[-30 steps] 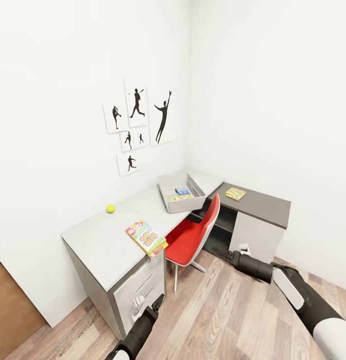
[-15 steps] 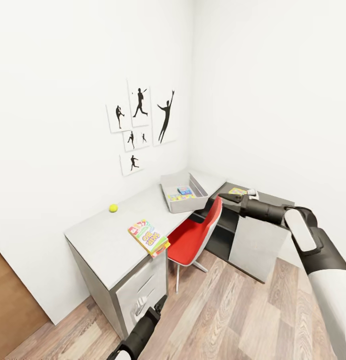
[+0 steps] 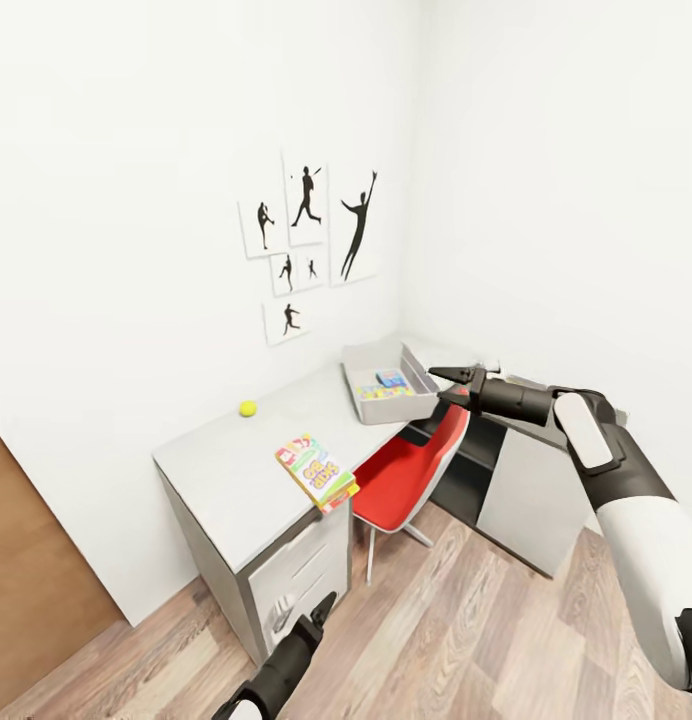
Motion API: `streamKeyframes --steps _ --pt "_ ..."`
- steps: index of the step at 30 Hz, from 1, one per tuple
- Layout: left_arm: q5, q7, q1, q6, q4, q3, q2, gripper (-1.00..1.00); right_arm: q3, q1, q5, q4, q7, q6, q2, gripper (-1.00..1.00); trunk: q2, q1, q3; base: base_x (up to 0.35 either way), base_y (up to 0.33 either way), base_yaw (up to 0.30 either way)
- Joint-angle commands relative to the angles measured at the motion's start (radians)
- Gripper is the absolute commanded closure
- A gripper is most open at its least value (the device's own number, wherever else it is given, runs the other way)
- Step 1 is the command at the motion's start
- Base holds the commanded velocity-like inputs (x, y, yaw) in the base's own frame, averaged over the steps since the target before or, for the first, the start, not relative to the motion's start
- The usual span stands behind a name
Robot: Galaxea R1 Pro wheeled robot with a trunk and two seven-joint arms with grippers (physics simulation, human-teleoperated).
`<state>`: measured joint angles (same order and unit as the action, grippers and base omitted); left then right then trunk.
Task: Put all the toys in the child's room - the three board games (two on the bed and one on the table), the two jigsaw puzzles on the table, and the tennis ball on the table - inside the toy box on the table in the child's room.
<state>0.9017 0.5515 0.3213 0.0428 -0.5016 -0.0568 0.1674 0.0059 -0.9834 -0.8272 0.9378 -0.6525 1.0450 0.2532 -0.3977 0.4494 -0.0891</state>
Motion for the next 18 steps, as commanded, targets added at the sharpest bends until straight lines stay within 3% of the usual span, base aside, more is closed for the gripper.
streamKeyframes --steps 1,10,18 --pt "0.010 0.002 0.001 0.005 0.000 -0.003 0.000 -1.00 0.002 -0.001 0.004 0.000 -0.006 0.002 0.000 -1.00 -0.002 0.001 -0.004 0.006 -0.098 0.162" --pt "0.009 0.002 0.001 0.004 0.000 -0.007 0.000 -1.00 0.008 -0.001 0.006 -0.001 -0.006 0.002 0.000 -1.00 -0.002 0.001 -0.016 0.013 -0.215 0.183" --pt "0.008 0.001 0.001 0.000 0.000 -0.008 0.000 -1.00 0.008 -0.001 0.005 -0.001 -0.005 0.002 -0.002 -1.00 -0.002 0.001 -0.025 0.197 -0.115 0.176"
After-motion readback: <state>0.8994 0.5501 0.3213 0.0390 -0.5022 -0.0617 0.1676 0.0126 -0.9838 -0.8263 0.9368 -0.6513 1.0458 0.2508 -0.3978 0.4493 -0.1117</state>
